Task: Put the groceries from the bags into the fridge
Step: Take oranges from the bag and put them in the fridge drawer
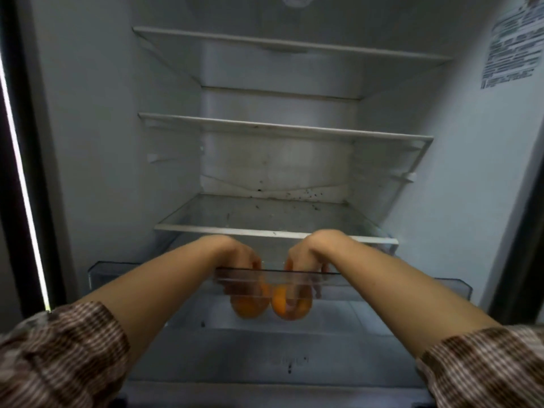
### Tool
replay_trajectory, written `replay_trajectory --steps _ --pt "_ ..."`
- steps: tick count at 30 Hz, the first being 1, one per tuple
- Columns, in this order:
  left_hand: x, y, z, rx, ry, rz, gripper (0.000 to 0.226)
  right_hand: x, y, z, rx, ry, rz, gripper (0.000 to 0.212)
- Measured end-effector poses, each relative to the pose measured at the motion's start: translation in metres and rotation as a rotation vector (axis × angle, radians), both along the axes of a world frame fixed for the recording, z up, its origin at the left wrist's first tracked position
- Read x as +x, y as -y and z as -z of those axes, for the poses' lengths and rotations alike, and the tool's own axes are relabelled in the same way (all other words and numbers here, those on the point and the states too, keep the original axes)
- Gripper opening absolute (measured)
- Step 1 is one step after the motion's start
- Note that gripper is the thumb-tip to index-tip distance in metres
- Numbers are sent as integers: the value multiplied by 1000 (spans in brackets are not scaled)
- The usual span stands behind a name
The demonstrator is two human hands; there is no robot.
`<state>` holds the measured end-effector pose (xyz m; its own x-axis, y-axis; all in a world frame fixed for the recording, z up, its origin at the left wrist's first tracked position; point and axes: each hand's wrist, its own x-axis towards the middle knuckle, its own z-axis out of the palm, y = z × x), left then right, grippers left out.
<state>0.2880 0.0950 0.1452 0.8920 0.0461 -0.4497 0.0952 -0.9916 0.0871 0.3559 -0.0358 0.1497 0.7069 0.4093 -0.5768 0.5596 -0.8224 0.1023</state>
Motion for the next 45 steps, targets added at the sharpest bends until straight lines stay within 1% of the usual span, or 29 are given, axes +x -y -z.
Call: replay_trajectory --steps 2,4,6,7,10,12,14,15,17,18,21,23,26,30,33,37,41,45 --pt "3 -3 3 2 -62 -11 49 3 -10 6 -101 -73 38 87" --pt "6 -8 7 -12 -142 -15 46 4 -15 11 -121 -128 77 91" --pt "6 -11 8 -76 -226 -54 42 -1 -13 12 -57 -171 113 80" --pt "6 -12 6 -83 -235 -61 41 -3 -12 11 -16 -189 116 73" --pt "2 -12 1 -108 -207 -73 38 -9 -4 7 91 -231 124 59" --pt "1 -13 1 -145 -183 -90 32 -13 -2 5 145 -238 143 54" --pt "3 -14 4 -168 -63 -126 17 -15 0 1 213 -216 140 43" --pt "5 -15 6 -174 52 -148 14 -16 2 -1 266 -193 131 37" --pt "8 -16 6 -199 305 -184 19 -19 5 -8 382 -115 118 27" --pt "8 -15 6 -205 401 -200 19 -22 8 -11 433 -56 110 26" --pt "-7 -8 1 -164 654 -240 21 -34 17 -15 592 166 80 30" --pt "-28 -4 -6 -208 824 -277 21 -49 25 -16 695 331 58 28" --pt "-71 5 -15 -311 1002 -329 22 -81 35 -19 822 502 22 21" --pt "-145 21 -11 -280 1178 -360 20 -141 45 -19 899 648 -49 17" --pt "-208 32 7 -183 1255 -368 23 -193 50 -4 960 657 -132 19" --pt "-299 48 39 -39 1249 -390 27 -269 53 27 1015 629 -236 22" --pt "-395 51 56 93 1260 -474 28 -342 43 44 1073 575 -362 22" --pt "-492 31 61 214 1257 -583 31 -417 12 49 1127 511 -496 25"
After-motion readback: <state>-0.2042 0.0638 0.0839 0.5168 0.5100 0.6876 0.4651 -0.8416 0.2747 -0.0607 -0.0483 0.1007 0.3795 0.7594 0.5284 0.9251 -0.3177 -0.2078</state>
